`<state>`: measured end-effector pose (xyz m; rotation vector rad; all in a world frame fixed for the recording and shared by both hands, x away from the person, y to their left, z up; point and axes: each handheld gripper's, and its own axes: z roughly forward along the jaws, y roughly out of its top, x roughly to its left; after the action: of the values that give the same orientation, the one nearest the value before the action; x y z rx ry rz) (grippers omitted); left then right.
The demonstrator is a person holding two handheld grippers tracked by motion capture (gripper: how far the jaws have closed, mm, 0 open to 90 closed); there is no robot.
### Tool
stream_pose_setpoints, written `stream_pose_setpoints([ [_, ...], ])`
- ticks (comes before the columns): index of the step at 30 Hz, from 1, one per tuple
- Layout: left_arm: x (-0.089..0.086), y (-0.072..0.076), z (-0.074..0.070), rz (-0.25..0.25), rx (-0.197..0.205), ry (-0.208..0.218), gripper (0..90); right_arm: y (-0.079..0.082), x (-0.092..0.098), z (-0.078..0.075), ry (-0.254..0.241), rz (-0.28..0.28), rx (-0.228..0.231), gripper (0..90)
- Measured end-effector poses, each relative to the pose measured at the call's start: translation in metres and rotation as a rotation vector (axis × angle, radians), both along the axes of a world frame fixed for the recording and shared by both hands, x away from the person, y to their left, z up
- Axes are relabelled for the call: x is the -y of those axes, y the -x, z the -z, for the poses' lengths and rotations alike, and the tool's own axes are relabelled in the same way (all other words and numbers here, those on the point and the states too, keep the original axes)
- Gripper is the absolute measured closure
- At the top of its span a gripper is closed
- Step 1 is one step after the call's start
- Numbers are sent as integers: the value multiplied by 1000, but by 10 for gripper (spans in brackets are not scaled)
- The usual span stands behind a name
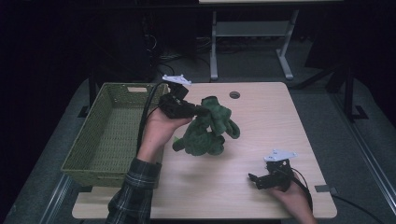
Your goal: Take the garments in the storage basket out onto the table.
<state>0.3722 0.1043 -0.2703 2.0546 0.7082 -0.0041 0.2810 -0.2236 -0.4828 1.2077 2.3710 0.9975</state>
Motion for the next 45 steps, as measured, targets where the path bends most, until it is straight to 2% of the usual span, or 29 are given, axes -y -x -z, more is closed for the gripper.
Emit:
stream_pose_setpoints([
  [11,37,2,36,34,-42,15,882,0,0,0,4,-8,3,0],
  [17,56,3,62,45,-70,17,883,1,0,0,2,-10,2,0],
  [23,72,-4,99,63,-113,-6,883,1,0,0,2,-10,0,0],
  [29,82,-15,131,61,-134,-41,882,1,0,0,4,-11,-1,0],
  [33,88,-20,148,58,-128,-78,881,1,0,0,3,-10,-1,0],
  [34,88,-20,148,58,-128,-78,881,1,0,0,4,-11,1,0],
  [35,90,-23,156,68,-117,-99,880,1,0,0,3,-10,0,0],
  [37,92,-24,163,64,-121,-114,880,1,0,0,2,-10,-2,0],
  [42,97,-27,179,66,-128,-141,879,1,0,0,2,-11,1,0],
  [45,99,-26,186,70,-138,-143,876,1,0,0,1,-13,1,0],
])
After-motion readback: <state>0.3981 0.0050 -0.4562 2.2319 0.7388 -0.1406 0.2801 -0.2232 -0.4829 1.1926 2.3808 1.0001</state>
